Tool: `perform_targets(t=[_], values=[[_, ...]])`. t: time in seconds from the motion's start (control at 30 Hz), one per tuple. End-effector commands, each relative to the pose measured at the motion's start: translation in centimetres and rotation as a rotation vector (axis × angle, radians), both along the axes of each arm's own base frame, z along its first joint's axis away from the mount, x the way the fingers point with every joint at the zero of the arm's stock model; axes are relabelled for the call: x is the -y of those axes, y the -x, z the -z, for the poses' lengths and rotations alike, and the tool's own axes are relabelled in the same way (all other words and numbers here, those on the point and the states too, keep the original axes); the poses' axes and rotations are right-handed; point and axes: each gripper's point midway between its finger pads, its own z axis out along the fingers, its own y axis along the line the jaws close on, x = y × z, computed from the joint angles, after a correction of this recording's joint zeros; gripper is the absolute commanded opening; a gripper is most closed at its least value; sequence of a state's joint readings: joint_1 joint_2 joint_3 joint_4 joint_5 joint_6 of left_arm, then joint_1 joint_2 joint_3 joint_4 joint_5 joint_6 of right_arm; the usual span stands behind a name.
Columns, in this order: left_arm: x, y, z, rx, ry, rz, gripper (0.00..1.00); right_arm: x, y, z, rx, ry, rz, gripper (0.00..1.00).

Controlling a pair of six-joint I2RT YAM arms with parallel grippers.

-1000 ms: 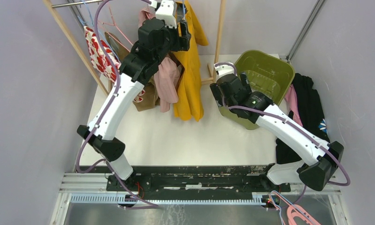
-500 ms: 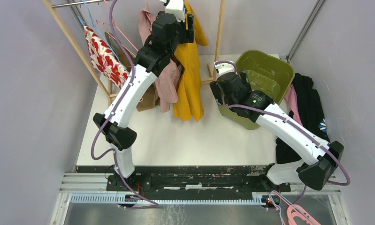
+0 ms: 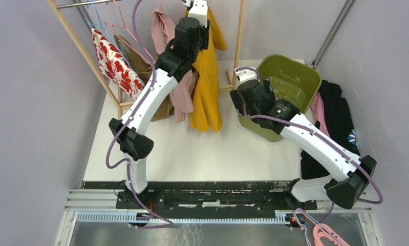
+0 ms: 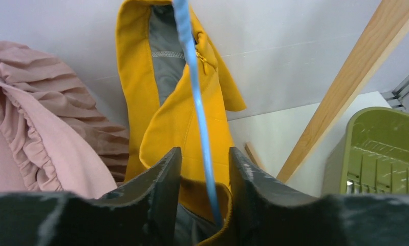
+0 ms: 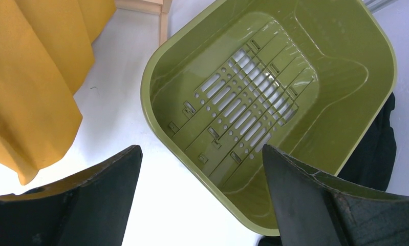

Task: Remove the skirt from the hanger

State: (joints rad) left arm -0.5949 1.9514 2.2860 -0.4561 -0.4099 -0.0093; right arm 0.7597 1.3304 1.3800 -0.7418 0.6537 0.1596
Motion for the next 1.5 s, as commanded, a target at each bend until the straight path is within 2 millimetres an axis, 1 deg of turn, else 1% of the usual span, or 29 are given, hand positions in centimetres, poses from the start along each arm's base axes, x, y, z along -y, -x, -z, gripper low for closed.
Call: perform_targets(t=[0.0,0.03,0.1,0.17,0.2,0.27,0.33,0.53,0.6,0.77,0.93,1.0,1.07,1.23,1.4,1.47], values=[[0.0,-1.4,-2.2,0.104,-0.016,-0.015,0.39,0.4,0.7,-1.9,0.039,-0.050,0.006,0.93],[0.1,-1.7,-2.1,0.112,-0.021,-0.019,0.28,0.5,0.8,-1.9,0.040,-0.049,0.006,0.93],[0.2,-2.2,-1.8,0.122,-0.035,-0.024,0.15,0.6,1.0,-1.9,0.040,-0.050,0.006,0.93],[0.3,-2.7,-1.2,0.127,-0.058,-0.022,0.04,0.9,1.1,-1.8,0.040,-0.048,0.010,0.93],[0.3,-2.8,-0.9,0.129,-0.067,-0.020,0.03,1.0,1.2,-1.7,0.040,-0.047,0.013,0.93],[0.6,-3.1,-0.4,0.135,-0.089,-0.007,0.03,1.1,1.3,-1.5,0.038,-0.046,0.017,0.93],[0.5,-3.3,-0.3,0.147,-0.091,-0.007,0.03,1.2,1.3,-1.3,0.036,-0.044,0.021,0.93],[0.3,-3.8,-1.5,0.210,-0.011,0.015,0.03,1.4,1.3,-0.2,0.028,-0.029,0.032,0.92],[-0.2,-3.7,-2.1,0.255,0.040,0.020,0.03,1.5,1.2,0.1,0.028,-0.025,0.037,0.92],[-2.0,-3.2,-4.7,0.358,0.101,-0.029,0.03,1.8,1.1,1.0,0.021,-0.012,0.049,0.92],[-3.6,-1.6,-8.0,0.453,0.146,-0.063,0.03,1.9,0.9,1.8,0.011,-0.002,0.049,0.92],[-3.9,-0.9,-8.6,0.486,0.157,-0.067,0.03,1.9,0.8,2.1,0.006,0.001,0.051,0.92],[-4.3,-0.5,-9.6,0.534,0.170,-0.074,0.03,1.9,0.7,2.5,-0.004,0.005,0.051,0.92],[-4.4,-0.3,-12.0,0.620,0.206,-0.078,0.03,1.6,0.5,3.3,-0.028,0.001,0.044,0.92],[-4.3,0.4,-13.4,0.676,0.260,-0.061,0.03,1.7,0.5,4.0,-0.046,0.013,0.046,0.92],[-4.6,0.7,-14.2,0.703,0.274,-0.066,0.03,1.8,0.6,4.3,-0.053,0.015,0.046,0.92]])
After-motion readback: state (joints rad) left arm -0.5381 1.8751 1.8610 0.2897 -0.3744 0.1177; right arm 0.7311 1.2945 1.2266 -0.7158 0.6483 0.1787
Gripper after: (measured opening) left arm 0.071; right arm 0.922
